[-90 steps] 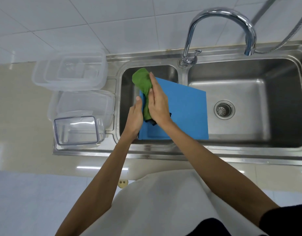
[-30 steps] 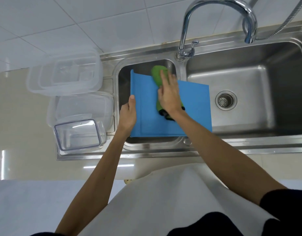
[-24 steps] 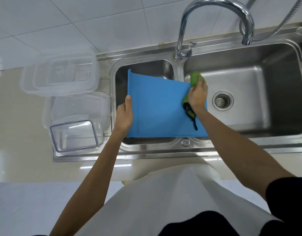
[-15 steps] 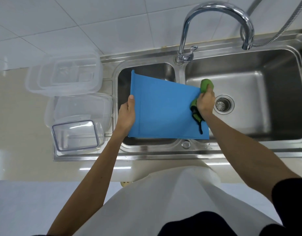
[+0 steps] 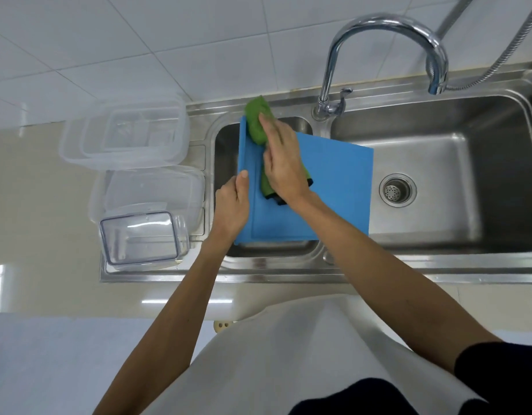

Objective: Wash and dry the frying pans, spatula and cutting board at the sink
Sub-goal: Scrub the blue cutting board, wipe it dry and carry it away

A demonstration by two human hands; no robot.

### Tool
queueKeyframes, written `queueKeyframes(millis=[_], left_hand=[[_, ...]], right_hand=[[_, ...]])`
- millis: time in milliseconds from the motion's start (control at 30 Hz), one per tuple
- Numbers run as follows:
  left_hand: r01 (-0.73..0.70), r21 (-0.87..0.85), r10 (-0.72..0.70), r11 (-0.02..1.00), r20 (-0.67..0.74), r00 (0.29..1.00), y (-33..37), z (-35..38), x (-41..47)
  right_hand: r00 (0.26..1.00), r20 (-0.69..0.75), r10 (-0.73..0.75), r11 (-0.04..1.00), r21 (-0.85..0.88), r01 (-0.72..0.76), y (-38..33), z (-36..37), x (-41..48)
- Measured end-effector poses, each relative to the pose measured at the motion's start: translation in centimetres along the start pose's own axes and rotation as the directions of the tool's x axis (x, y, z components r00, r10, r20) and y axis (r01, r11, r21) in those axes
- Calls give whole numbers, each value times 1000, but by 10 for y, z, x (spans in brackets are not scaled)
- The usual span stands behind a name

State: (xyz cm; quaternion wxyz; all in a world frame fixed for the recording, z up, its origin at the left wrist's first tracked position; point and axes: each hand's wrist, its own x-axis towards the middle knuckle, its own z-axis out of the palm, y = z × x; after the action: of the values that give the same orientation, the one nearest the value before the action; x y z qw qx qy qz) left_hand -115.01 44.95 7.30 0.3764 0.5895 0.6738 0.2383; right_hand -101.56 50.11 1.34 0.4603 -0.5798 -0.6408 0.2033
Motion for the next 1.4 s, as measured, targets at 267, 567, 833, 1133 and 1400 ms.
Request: queueKeyframes(millis=[267,567,833,1133,1400], left_hand=[[38,-31,-39,999,-38,999,-13,-23,-17],[165,-229,-176,959,-32,984,-22,-26,-21],[159,-258,-192,953,-110,975,-6,-22,-16],[359,-468,-422,807,-32,906,-12,-38,-16],[406,-479,-453,778,20,891,-19,-45,-20]], right_hand=[[905,-122,407,797,-437,-418,112,-62,-32],[818,-70,571,746,-373,-552,75,-49,-50],[963,237,132,984,-148,-98,-99,9,-141],[986,162,27,907,-418,44,-24,-75,-133],[972,31,235,902,-381,-206,33,-134,-138]])
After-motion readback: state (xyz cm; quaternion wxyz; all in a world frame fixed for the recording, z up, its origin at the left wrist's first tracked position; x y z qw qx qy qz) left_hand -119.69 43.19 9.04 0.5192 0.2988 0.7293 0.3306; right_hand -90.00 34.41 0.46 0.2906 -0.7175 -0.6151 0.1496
